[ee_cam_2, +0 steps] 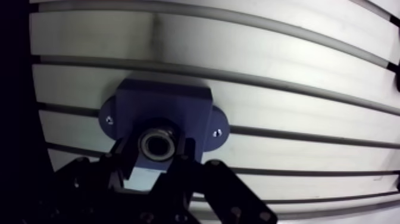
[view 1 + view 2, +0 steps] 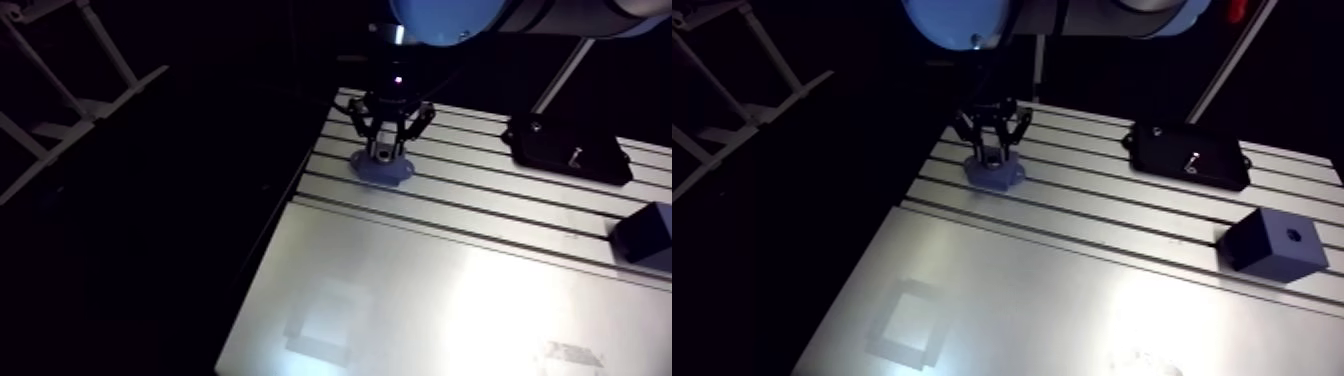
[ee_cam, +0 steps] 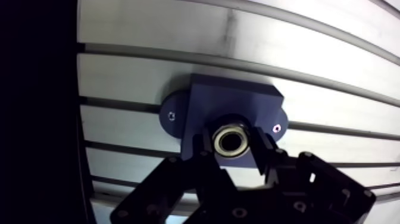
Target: Pick up the bearing and press it into the housing until flush.
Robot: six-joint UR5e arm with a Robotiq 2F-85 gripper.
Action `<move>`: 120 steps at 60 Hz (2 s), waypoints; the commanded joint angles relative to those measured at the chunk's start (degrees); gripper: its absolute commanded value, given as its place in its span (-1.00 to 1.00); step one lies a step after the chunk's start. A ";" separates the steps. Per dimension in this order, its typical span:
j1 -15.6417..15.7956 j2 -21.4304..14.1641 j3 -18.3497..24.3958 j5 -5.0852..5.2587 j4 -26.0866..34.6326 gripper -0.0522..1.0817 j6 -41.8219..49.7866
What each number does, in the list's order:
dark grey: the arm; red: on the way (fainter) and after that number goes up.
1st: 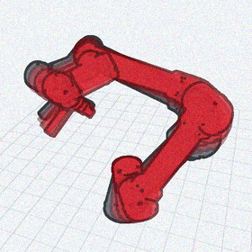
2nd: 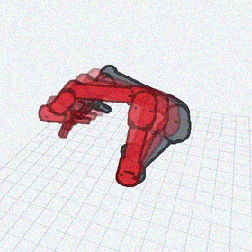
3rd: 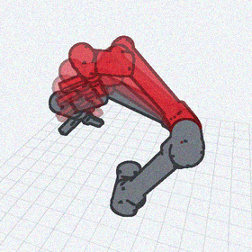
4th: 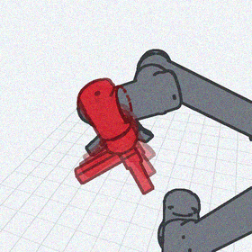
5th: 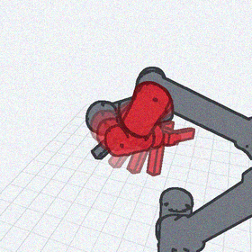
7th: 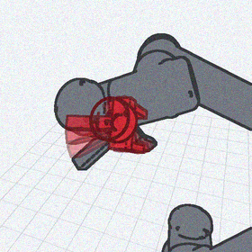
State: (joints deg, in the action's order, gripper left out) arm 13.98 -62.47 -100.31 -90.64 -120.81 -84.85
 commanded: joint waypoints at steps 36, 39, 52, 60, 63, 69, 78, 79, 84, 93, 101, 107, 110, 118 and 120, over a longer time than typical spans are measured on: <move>0.00 -0.05 0.00 -0.28 -0.81 0.13 -0.73; -0.01 -0.05 -0.10 -0.21 -1.45 0.13 -0.95; 0.00 -0.05 -0.11 -0.10 -1.59 0.13 -0.97; 0.00 -0.05 -0.11 -0.02 -1.59 0.13 -0.97; 0.00 -0.05 -0.11 -0.02 -1.59 0.13 -0.97; 0.00 -0.05 -0.11 0.07 -1.59 0.13 -0.97; 0.00 -0.05 -0.19 0.07 -1.59 0.13 -1.04; 0.00 -0.13 -0.27 0.07 -1.59 0.13 -1.05; 0.00 -0.14 -0.28 0.15 -1.51 0.13 -1.06; 0.00 -0.14 -0.44 0.09 -1.50 0.14 -1.06; 0.00 -0.13 -0.46 0.07 -1.50 0.14 -1.06; 0.00 -0.05 -0.46 0.07 -1.50 0.14 -1.06; 0.00 -0.05 -0.46 0.07 -1.50 0.14 -1.06; 0.00 -0.05 -0.46 0.07 -1.50 0.14 -1.06; 0.00 -0.05 -0.46 0.07 -1.50 0.14 -1.06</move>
State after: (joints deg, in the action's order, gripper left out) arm 13.98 -62.55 -100.74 -90.56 -122.31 -85.91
